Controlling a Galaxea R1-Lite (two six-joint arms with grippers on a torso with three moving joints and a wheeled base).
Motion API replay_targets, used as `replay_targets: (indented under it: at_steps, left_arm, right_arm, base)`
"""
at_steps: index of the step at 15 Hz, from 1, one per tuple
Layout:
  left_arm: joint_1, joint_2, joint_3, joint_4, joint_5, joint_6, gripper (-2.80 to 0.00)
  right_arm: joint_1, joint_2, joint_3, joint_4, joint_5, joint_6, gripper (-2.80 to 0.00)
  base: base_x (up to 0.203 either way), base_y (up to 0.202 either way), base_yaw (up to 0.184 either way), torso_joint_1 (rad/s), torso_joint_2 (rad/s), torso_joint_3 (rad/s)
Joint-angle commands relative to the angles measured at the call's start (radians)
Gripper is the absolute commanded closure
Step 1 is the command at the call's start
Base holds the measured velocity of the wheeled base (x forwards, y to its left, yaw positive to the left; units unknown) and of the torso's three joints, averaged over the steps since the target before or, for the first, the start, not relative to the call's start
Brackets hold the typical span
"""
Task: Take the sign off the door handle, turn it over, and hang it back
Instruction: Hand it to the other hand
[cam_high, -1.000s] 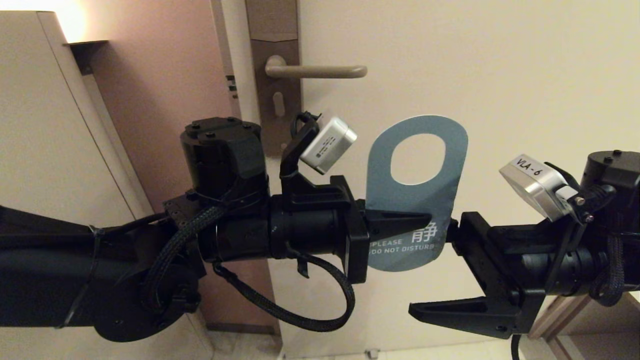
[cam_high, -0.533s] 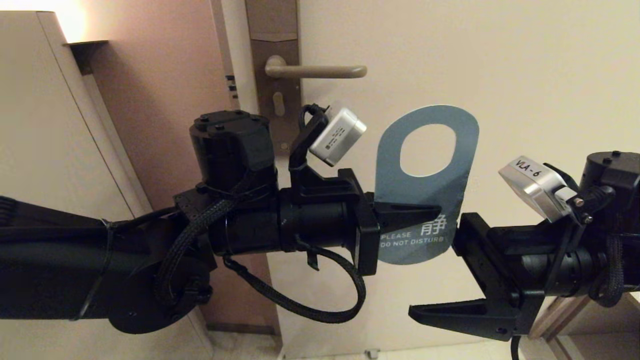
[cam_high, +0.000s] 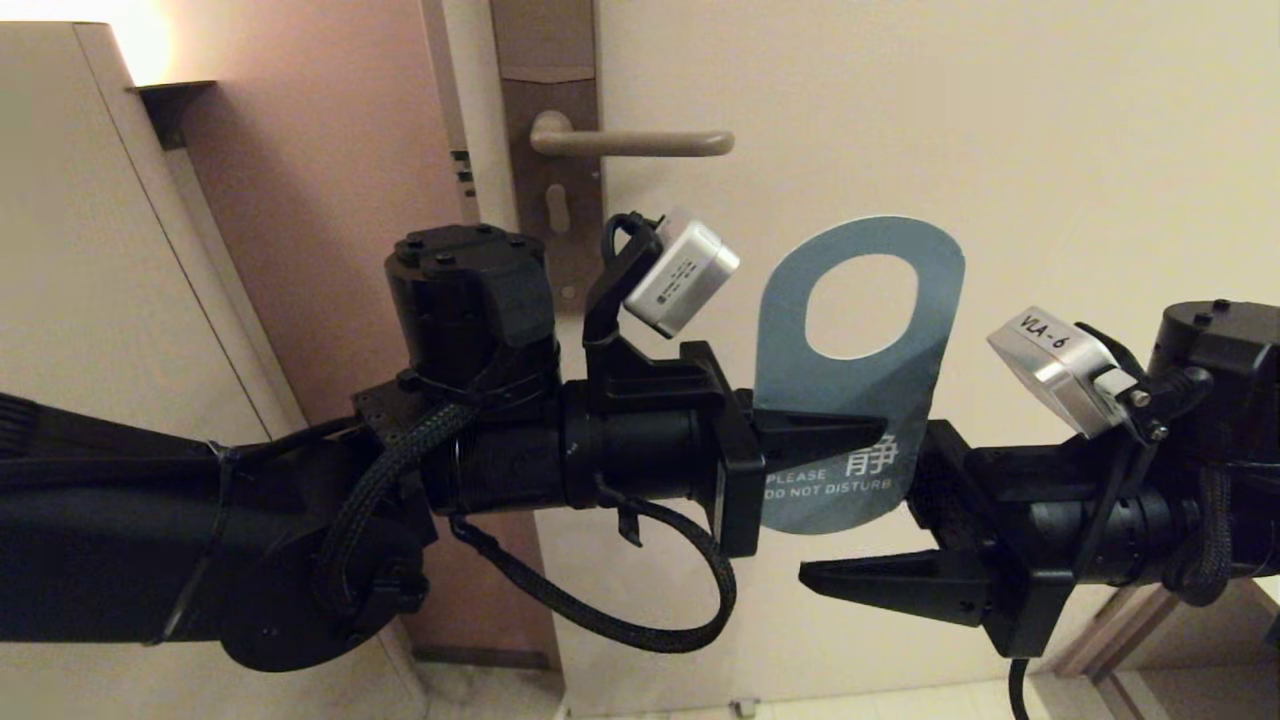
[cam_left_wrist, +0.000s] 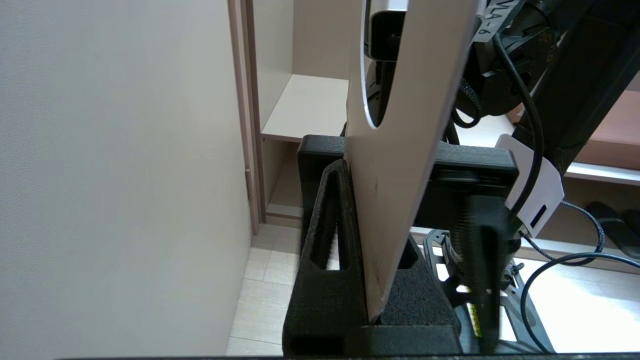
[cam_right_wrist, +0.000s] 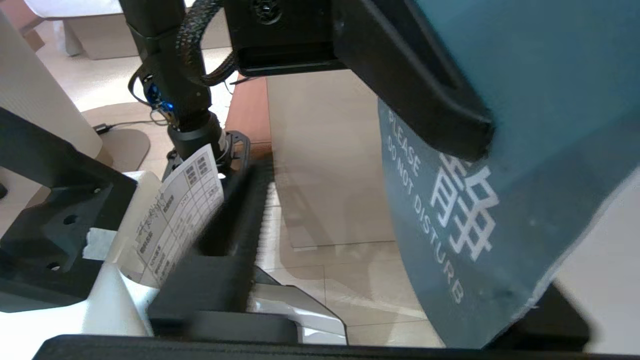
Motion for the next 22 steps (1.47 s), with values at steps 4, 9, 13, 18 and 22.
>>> replay_targets:
  at_steps: [4,9,13,18,22]
  left_arm:
    - [0.0,0.002,0.002,-0.005,-0.003,-0.001,0.0]
    - [-0.001,0.009,0.002,-0.005,-0.004,0.001,0.0]
    - [-0.004,0.013,0.002,-0.005,-0.003,0.005,-2.8]
    - [-0.004,0.011,0.002,-0.006,-0.003,-0.002,-2.8]
    - [-0.002,0.006,0.006,-0.006,0.004,0.002,-2.8]
  right_arm:
    - [0.001,0.001,-0.001,-0.004,-0.001,-0.001,0.0]
    - [-0.001,0.003,-0.001,-0.004,-0.001,-0.001,0.0]
    - [-0.002,0.003,-0.001,-0.005,-0.001,-0.001,0.0]
    - [-0.01,0.003,0.002,-0.004,-0.001,-0.001,0.0]
    - [-0.042,0.001,0.004,-0.005,-0.001,-0.001,0.0]
  base:
    - [0.0,0.0,0.0,0.0,0.0,0.0]
    - [0.0,0.0,0.0,0.0,0.0,0.0]
    - [0.0,0.0,0.0,0.0,0.0,0.0]
    - [0.0,0.0,0.0,0.0,0.0,0.0]
    - [0.0,0.0,0.0,0.0,0.0,0.0]
